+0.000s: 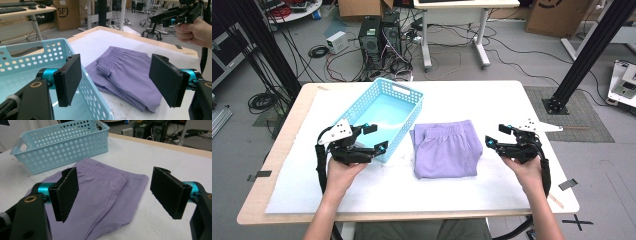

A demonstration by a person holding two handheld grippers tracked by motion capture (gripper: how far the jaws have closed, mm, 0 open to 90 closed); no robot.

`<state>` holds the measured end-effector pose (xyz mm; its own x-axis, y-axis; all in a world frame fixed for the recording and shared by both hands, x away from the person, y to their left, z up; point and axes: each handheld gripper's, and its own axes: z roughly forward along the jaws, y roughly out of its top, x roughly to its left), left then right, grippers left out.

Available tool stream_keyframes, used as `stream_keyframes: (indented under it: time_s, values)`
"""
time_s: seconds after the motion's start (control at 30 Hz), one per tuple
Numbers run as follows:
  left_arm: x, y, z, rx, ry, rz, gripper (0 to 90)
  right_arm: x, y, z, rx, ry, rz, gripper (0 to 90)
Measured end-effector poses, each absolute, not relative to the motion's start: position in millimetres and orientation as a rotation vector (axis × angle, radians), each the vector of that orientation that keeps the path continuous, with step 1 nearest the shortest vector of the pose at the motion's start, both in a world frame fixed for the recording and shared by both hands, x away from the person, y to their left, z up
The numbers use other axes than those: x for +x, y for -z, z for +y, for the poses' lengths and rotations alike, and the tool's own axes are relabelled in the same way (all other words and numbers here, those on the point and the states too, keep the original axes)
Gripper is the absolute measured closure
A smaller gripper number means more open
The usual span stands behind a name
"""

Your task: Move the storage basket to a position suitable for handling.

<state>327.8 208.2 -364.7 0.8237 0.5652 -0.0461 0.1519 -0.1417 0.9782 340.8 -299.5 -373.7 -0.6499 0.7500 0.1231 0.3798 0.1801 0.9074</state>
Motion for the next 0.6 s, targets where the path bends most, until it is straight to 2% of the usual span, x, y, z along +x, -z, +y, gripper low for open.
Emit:
stream_keyframes:
  time_s: [0.6]
  values:
    - [330.4,358.6,214.5,1.69,-0.441,0.554,26.2,345.0,368.7,-298.8,1.049,-1.444,2.097,23.1]
